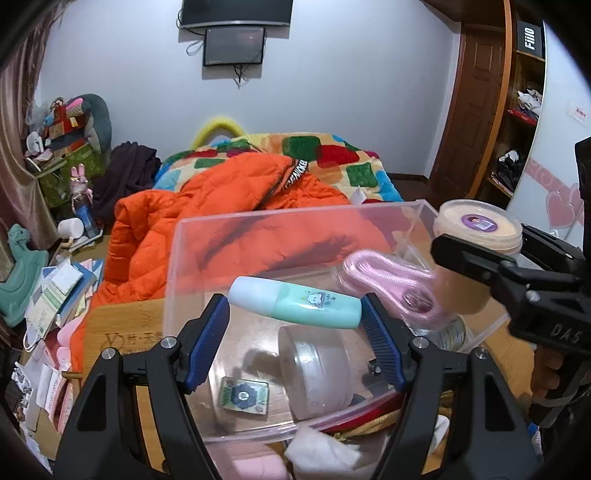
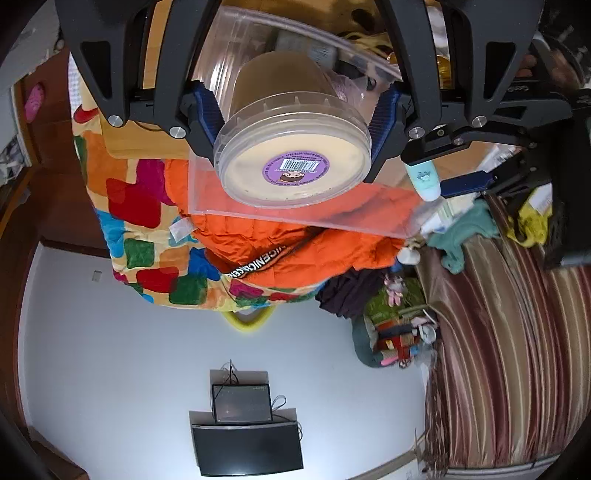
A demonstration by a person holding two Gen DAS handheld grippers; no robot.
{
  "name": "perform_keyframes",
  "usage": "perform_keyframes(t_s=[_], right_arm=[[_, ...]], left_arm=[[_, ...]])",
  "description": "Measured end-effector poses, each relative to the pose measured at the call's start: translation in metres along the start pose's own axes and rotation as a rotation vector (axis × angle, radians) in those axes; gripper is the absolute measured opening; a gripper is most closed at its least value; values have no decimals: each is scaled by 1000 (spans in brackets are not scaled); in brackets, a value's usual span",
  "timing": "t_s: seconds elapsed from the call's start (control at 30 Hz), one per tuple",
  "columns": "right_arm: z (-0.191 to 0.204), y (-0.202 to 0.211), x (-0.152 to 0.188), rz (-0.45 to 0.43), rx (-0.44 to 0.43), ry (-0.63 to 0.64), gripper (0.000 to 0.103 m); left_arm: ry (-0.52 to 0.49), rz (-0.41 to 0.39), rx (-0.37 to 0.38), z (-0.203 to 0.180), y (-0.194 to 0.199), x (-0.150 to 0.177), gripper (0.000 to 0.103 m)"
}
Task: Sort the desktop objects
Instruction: 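Lower the mint-green tube and cream jar into the bin and open both tools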
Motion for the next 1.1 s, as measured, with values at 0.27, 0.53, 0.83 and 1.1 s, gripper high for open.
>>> perform_keyframes(t_s=[0.27, 0.53, 0.83, 1.1], right_arm=[[3, -10, 6, 16, -20, 7, 64], [1, -22, 20, 72, -2, 17, 66], [5, -15, 22, 75, -33, -2, 74], [6, -2, 12, 45, -44, -34, 77]], left_arm=[[13, 35, 23, -3, -8, 8, 72], [15, 35, 25, -3, -7, 12, 76], [28, 12, 14, 1, 3, 10, 85], [14, -41, 13, -2, 24, 2, 88]])
Point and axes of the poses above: each gripper's, at about its wrist camera, not at the fingertips, and y roughly against the way its jaws point, z to its left, x to its underside, the point moved 10 cm from there along -y, roughly the way its jaws point, and after that the axes turned 14 degrees about y, right-handed, at the moved point
